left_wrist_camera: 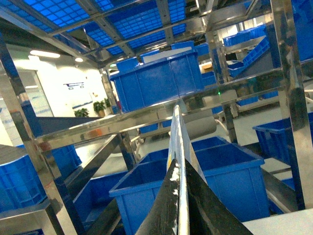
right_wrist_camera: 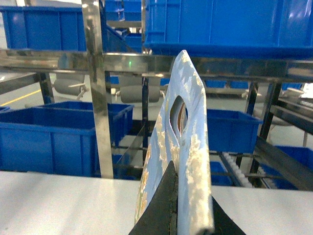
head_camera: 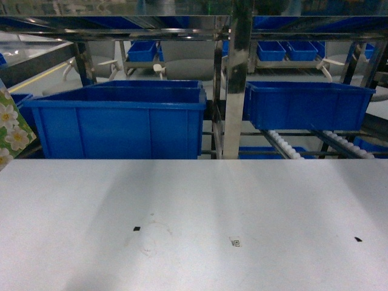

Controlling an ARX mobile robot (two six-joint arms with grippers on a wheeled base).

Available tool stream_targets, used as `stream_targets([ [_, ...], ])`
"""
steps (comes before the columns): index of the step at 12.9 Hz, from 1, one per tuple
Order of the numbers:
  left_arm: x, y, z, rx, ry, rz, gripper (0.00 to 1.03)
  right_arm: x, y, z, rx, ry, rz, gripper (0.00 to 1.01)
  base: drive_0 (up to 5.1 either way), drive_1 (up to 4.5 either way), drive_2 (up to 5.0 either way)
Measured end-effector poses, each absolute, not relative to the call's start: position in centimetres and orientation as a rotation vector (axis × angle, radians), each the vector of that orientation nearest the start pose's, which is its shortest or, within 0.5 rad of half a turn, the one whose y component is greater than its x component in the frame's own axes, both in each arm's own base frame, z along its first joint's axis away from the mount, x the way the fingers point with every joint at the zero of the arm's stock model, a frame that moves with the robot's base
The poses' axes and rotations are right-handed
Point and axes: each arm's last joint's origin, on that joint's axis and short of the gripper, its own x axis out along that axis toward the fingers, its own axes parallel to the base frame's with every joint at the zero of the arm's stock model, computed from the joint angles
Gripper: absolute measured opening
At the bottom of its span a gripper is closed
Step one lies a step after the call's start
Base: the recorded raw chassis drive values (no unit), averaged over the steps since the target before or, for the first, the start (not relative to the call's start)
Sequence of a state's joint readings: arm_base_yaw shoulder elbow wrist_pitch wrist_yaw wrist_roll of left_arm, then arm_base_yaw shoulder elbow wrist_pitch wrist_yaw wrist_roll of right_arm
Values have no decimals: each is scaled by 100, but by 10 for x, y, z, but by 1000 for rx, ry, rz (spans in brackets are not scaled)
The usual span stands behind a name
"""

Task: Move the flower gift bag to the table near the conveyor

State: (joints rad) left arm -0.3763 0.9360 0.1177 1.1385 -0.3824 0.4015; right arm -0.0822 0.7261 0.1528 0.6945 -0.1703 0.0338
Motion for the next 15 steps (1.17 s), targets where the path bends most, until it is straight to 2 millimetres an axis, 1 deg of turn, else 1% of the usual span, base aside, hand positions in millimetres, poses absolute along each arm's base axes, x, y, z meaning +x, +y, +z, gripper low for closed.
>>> stream_targets([
  [2, 157, -50, 208, 280, -291, 66, 2, 164, -11, 197, 19, -93, 91, 2, 0, 0, 0],
  [4, 157, -50, 208, 280, -291, 66, 2, 188, -18, 178, 19, -50, 110, 2, 0, 0, 0],
  [6, 157, -50, 208, 280, -291, 66, 2, 215, -22, 169, 12, -41, 139, 2, 0, 0, 0],
  [7, 157, -50, 208, 280, -291, 66, 2, 231, -23, 158, 10, -10, 159, 2, 0, 0, 0],
  [9, 157, -50, 208, 280, -291, 66, 2, 247, -24, 142, 6, 33, 173, 2, 0, 0, 0],
  [11, 157, -50, 208, 280, -291, 66, 2, 260, -20, 127, 18, 90, 202, 2, 0, 0, 0],
  [13, 157, -50, 208, 280, -291, 66, 2, 265, -13, 109, 19, 160, 232, 2, 0, 0, 0],
  [15, 157, -50, 208, 280, -291, 66, 2, 270, -5, 102, 9, 186, 243, 2, 0, 0, 0],
])
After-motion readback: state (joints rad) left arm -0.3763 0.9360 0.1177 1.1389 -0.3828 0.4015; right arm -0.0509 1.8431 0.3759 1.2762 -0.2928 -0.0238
